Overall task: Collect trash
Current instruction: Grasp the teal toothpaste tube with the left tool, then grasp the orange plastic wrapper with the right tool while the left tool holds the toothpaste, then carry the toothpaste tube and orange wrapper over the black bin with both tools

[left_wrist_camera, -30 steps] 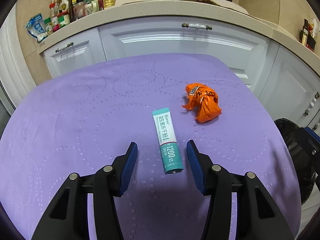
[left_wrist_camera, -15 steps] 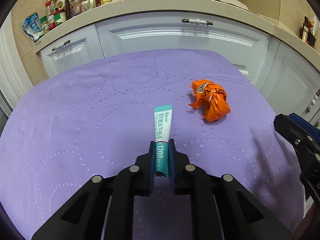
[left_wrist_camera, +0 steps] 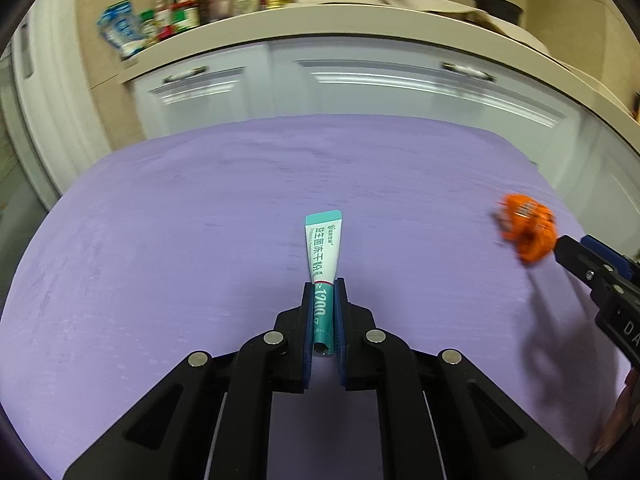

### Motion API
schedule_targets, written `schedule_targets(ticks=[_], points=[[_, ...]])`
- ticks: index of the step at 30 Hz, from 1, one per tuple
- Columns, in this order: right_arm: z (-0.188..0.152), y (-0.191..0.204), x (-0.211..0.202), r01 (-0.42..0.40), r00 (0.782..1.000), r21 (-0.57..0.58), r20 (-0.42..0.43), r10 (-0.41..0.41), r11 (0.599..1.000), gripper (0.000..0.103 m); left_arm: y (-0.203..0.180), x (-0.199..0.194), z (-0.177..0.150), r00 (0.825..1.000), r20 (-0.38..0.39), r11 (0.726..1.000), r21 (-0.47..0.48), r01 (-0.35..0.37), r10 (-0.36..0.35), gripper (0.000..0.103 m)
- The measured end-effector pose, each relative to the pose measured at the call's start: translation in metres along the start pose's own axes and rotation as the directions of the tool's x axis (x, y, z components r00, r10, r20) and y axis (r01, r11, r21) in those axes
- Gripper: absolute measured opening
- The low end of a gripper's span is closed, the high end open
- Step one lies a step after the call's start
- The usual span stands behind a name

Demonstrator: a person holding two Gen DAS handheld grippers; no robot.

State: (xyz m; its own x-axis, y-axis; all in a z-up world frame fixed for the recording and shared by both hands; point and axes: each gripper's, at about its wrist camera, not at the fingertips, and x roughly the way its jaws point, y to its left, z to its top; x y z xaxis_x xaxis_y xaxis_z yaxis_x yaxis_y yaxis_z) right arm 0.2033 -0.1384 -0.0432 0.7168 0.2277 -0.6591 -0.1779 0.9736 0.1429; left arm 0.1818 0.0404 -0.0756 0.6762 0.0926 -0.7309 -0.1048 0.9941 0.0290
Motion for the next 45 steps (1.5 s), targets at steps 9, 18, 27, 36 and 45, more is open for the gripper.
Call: schedule_targets(ticks=[9,18,27,36,45], points=[[0.017,0.016,0.032,0.010,0.999,-0.020,-0.048,-0.010,1.000,0.050,0.054,0.003,0.002,0.998,0.000,0.995,-0.087,-0.057,0.057,0.010],[0.017,0.019,0.046,0.040,0.994,-0.029,-0.104,-0.043,0.999,0.040,0.068,0.005,0.002,0.999,-0.002,0.992,-0.115,-0.050,0.050,0.010],[0.014,0.019,0.037,0.048,0.995,-0.021,-0.084,-0.049,0.999,0.036,0.075,0.004,0.000,0.999,0.005,0.991,-0.127,-0.046,0.048,0.010],[-0.004,0.018,0.006,0.061,0.996,-0.005,-0.058,-0.061,0.998,0.036,0.069,-0.009,-0.005,0.996,0.041,0.993,-0.098,-0.070,0.074,0.010],[-0.033,0.009,-0.036,0.086,0.996,0.014,-0.021,-0.085,0.996,0.036,0.054,-0.028,-0.019,0.997,0.059,0.997,-0.063,-0.040,0.043,0.010]])
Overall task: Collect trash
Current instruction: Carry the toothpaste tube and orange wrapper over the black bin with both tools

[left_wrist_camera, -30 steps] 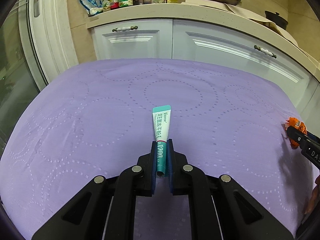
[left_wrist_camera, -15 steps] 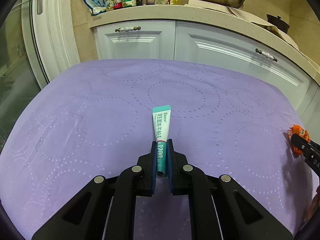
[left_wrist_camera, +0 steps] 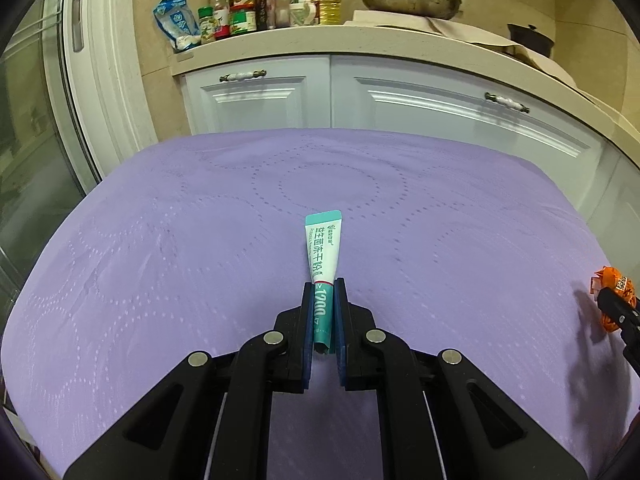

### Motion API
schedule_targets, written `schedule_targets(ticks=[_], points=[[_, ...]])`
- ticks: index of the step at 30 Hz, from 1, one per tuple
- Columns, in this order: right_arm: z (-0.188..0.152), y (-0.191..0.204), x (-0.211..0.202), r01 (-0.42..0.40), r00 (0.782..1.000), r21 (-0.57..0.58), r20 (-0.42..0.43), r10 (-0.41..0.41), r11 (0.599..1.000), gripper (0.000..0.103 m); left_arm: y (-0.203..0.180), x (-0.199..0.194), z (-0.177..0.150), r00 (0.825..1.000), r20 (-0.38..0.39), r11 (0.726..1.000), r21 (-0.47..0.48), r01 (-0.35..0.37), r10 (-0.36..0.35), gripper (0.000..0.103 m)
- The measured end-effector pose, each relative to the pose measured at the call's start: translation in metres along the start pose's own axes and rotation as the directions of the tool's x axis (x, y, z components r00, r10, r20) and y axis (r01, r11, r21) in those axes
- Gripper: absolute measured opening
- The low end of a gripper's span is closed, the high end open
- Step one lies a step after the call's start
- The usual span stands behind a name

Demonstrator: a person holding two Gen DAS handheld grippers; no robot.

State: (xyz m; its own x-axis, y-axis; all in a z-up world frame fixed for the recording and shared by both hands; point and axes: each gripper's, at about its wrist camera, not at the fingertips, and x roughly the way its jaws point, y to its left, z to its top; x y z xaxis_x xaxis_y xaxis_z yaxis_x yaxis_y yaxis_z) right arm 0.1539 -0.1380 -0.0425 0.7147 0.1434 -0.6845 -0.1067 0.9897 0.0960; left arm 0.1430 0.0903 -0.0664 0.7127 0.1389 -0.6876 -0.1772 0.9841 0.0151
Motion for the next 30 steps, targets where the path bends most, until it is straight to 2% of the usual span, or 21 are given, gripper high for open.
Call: schedule_targets(ticks=[14,20,30], points=[[-0.043,-0.044,-0.070,0.078,0.995,0.068,0.060,-0.082,0.995,0.036,-0.060,-0.049,-0.030,0.992,0.023,0.986,0.115,0.121,-0.125,0.010],[-0.056,-0.069,-0.098,0.122,0.987,0.109,0.090,-0.132,0.987,0.036,-0.091,-0.069,-0.036,0.982,0.038,0.970,0.167,0.177,-0.186,0.010],[-0.077,-0.115,-0.134,0.202,0.967,0.184,0.122,-0.226,0.962,0.036,-0.146,-0.092,-0.045,0.956,0.039,0.928,0.252,0.273,-0.292,0.010]])
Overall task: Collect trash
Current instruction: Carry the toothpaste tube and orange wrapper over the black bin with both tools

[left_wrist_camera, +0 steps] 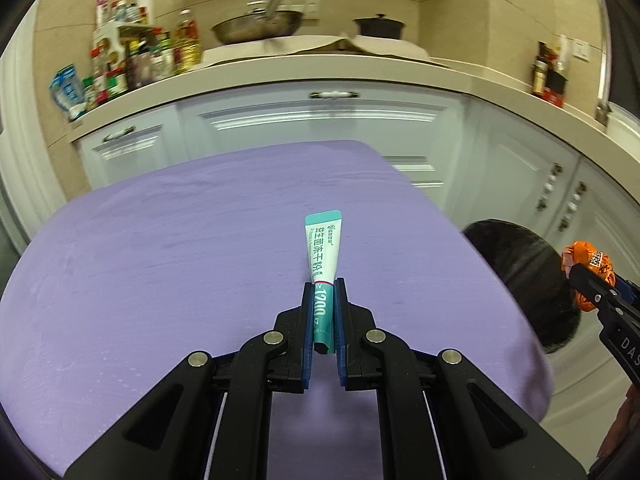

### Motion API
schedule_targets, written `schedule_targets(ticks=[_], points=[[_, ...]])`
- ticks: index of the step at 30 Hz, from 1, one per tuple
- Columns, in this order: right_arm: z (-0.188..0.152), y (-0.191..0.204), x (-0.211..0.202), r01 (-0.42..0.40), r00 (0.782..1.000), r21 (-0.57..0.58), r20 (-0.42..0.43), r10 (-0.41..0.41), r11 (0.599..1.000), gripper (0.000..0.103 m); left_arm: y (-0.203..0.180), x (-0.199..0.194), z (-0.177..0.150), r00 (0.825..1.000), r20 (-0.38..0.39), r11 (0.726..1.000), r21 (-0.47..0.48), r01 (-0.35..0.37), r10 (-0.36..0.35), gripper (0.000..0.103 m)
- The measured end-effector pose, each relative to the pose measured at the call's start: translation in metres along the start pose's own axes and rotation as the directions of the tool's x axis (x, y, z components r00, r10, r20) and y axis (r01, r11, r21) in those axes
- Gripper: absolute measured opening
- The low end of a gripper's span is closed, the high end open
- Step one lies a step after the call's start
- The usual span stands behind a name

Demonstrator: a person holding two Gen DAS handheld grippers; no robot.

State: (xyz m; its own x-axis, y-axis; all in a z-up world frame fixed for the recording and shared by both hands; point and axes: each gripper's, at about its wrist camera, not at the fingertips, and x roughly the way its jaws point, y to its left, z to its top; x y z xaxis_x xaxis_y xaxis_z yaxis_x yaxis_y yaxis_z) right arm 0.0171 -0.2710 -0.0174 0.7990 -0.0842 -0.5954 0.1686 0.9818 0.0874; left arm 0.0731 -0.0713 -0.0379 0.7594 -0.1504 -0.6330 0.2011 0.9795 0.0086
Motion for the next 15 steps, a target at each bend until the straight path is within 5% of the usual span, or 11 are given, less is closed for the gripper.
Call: schedule_targets(ticks=[15], points=[[-0.001,-0.060,-0.020,0.103,0.993,0.072,0.051,-0.107,0.992,0.036,-0.092,-0.004,0.009,0.987,0.044,0.978,0.150,0.144,-0.152,0.010]])
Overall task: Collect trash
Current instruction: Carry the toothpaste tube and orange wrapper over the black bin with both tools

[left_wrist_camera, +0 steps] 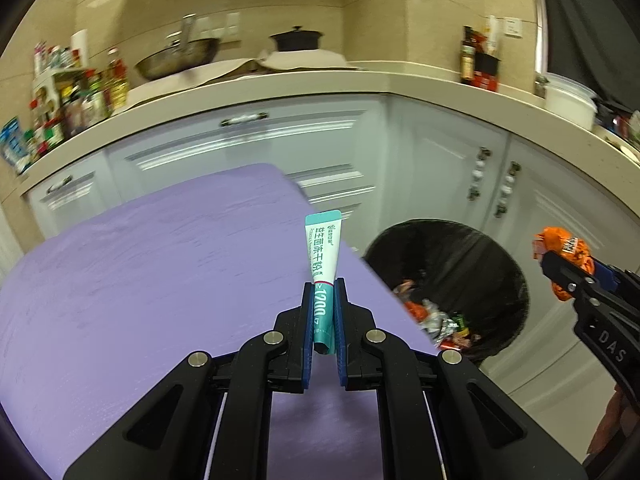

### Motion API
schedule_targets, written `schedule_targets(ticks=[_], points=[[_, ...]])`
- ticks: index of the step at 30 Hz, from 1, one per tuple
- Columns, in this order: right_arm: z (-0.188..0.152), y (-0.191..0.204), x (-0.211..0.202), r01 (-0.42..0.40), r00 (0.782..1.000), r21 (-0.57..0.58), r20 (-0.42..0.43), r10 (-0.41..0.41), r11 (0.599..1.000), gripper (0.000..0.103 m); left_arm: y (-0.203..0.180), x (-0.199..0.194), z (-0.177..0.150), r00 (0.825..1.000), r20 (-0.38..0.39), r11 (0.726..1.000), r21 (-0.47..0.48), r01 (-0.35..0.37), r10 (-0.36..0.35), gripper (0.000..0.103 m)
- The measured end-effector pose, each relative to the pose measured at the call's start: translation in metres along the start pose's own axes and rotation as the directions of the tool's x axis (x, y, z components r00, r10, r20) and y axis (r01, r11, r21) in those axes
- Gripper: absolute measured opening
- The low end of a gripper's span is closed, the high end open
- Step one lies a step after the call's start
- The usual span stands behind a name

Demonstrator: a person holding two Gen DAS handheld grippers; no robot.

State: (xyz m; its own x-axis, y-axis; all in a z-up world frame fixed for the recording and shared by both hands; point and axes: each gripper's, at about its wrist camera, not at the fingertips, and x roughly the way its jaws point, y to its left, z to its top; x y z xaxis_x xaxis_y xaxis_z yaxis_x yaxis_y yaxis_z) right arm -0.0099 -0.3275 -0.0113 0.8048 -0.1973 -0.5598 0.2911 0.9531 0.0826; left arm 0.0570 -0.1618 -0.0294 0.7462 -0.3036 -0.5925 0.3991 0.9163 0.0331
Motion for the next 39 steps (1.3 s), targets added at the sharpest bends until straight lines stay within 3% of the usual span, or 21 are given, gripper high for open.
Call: schedule_targets(ticks=[13,39], points=[[0.011,-0.032,0.024,0.033,0.999,0.024,0.004,-0.034,0.999,0.036,-0.052,0.031,0.019,0.998,0.006,0.996,0.062,0.064,-0.065,0.010],[0.024,-0.048,0.085,0.059,0.998,0.054,-0.022,-0.058,0.997,0.036,-0.084,0.098,0.036,0.997,-0.041,0.994,0.081,0.069,-0.066,0.011]])
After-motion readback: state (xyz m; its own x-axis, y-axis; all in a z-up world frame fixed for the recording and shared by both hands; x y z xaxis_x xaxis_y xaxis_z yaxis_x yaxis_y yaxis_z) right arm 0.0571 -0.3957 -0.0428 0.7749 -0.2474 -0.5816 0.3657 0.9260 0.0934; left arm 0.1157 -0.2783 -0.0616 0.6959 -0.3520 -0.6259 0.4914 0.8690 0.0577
